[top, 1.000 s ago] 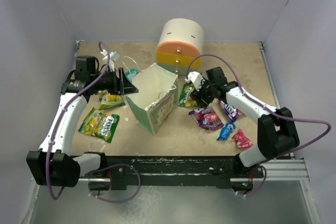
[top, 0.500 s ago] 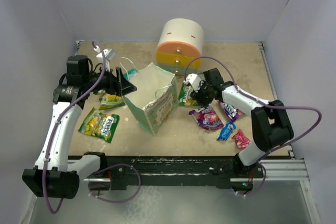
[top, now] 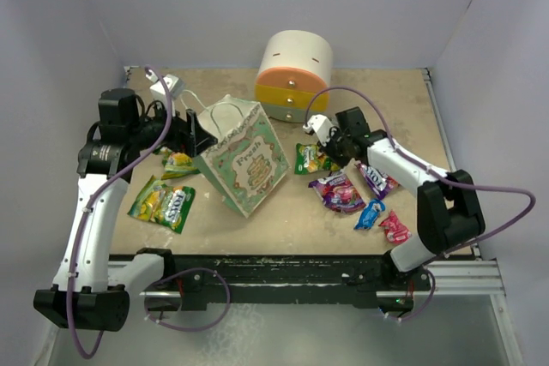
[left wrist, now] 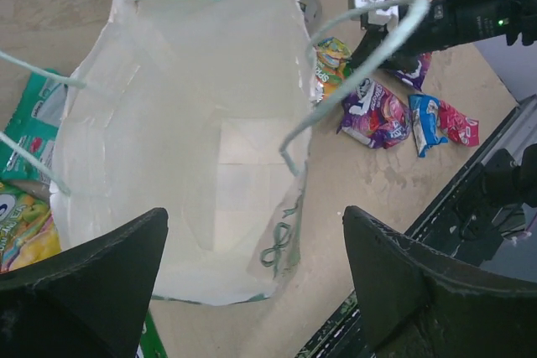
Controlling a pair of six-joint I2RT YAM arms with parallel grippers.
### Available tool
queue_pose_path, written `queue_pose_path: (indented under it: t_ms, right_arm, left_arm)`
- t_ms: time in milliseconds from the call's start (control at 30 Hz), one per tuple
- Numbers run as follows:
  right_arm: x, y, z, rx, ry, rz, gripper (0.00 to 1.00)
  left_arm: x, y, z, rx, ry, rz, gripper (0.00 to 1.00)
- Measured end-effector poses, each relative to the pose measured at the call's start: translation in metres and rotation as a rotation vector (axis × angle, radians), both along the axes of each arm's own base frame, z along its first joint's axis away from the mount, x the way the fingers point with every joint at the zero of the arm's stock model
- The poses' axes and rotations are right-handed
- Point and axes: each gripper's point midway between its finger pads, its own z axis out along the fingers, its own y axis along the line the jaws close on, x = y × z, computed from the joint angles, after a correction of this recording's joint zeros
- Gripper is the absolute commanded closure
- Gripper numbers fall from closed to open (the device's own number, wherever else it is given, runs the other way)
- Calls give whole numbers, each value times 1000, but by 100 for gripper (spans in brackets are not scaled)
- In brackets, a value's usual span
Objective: Place the snacks into the paper bag
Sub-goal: Pick up the snack from the center of the board.
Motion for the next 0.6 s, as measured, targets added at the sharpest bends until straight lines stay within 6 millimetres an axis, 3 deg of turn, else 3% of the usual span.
queue_pose_path:
  t_ms: [267, 600]
  right_arm:
    - [-3, 2, 36, 57, -44, -8, 100]
    - [-10, 3, 52, 99, -54, -33, 100]
  left_arm:
    - [1, -3, -3, 2, 2, -28, 12]
    - [8, 1, -19, 43, 38, -31, 13]
